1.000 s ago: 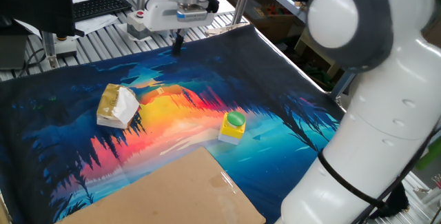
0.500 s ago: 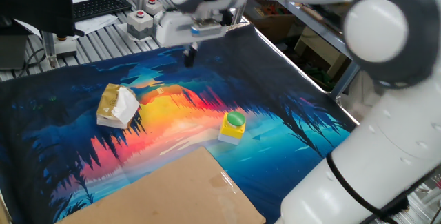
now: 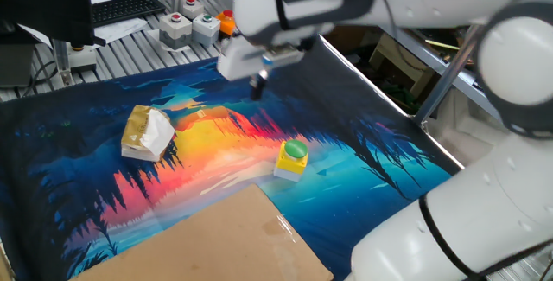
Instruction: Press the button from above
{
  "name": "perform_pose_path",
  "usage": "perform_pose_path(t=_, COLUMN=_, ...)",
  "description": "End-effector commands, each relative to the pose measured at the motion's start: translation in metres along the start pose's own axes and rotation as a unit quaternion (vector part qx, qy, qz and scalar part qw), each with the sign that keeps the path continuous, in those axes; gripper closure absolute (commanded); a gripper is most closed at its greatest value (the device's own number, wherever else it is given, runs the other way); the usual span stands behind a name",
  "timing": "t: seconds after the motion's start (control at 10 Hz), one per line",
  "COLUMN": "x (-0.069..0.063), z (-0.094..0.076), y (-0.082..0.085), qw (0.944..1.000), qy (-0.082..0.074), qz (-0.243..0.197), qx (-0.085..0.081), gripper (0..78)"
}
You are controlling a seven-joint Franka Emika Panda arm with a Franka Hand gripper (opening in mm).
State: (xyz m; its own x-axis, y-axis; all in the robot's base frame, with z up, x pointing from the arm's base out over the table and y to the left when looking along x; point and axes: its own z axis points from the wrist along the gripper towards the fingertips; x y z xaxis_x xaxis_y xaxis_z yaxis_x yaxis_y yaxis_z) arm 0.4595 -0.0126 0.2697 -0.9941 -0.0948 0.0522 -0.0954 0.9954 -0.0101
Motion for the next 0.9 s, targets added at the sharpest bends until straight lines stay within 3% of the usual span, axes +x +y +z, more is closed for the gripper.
perform_pose_path(t=0.1, x=0.037, z=0.0196, y=-0.0449, qw=0.9991, qy=-0.022, qz=-0.03, qx=0.019, gripper=77.6)
perform_pose_path(t=0.5, x=0.041, z=0.0246, y=-0.0446, qw=0.9991, qy=-0.019, qz=-0.027, qx=0.027, gripper=77.6)
perform_pose_path(t=0.9, x=0.0421, z=0.0267, y=-0.0443, qw=0.9996, qy=-0.009, qz=-0.021, qx=0.018, gripper=77.6)
